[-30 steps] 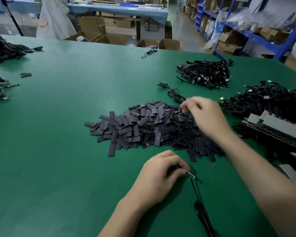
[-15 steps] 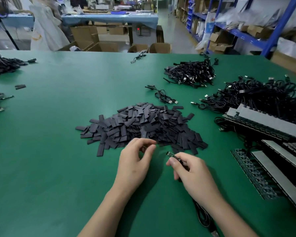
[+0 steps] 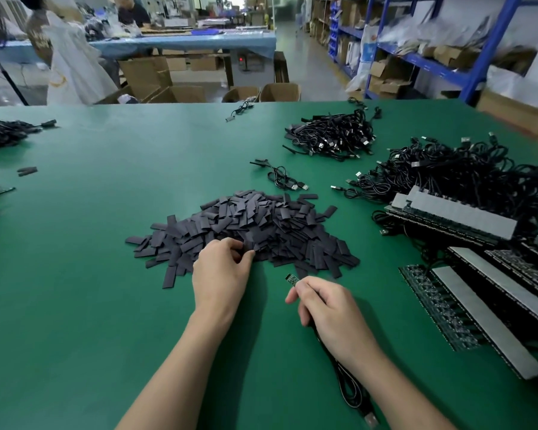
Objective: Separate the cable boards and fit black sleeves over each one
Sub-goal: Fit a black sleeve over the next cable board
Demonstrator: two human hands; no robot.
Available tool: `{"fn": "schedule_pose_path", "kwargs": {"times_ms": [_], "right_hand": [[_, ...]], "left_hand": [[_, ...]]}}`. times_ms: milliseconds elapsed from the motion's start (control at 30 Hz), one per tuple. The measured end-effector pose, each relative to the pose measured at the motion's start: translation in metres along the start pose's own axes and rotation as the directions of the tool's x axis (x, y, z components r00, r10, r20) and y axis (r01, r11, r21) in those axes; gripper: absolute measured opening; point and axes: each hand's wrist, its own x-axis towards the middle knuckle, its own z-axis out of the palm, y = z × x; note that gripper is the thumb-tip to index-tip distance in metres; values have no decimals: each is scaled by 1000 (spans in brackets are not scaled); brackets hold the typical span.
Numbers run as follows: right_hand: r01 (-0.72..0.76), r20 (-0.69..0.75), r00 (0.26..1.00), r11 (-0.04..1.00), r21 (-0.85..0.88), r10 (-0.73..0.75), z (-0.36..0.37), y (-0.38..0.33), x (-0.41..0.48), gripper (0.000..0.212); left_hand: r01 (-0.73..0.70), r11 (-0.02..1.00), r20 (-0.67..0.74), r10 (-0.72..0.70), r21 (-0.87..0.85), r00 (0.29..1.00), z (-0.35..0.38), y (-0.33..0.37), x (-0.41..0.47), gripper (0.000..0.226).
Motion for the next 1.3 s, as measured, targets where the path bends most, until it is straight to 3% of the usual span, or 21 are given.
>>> {"fn": "schedule_pose_path", "kwargs": {"times_ms": [200,333,467,567,733,1067,1233,1300], "right_hand": [[16,-2,1000,1000,-7,-16,0,2,0,35],[13,-19,1000,1000,13,-13,1,3,1,34],[-3,-24,1000,998,65,5,0,2,7,29],[1,-10,1000,994,105,0,-4,4,10,26],[44,-27,999,998,49,-43,-1,14,5,26],[90,-51,995,996,-16,-91,-3,16,1,20],[86,-56,994,993,-81,-90,-5,14,0,5],[112,-62,991,986,-122,-120,-7,13,-2,14]], "left_hand": [[-64,997,-59,62,-43,996,1,-5,-6,13],[-44,941,-25,38,-335,999,-8,-3,-12,3],[3,818,187,128,-576,974,-13,5,-30,11],[-37,785,273,259,-618,927,-9,2,-50,12],[-42,731,297,329,-681,896,-9,-4,-61,18],[86,671,419,353,-736,836,-19,-1,-53,14],[-29,694,354,402,-719,844,-16,-2,-54,19],[-87,712,335,431,-697,838,-16,-2,-55,24]]}}
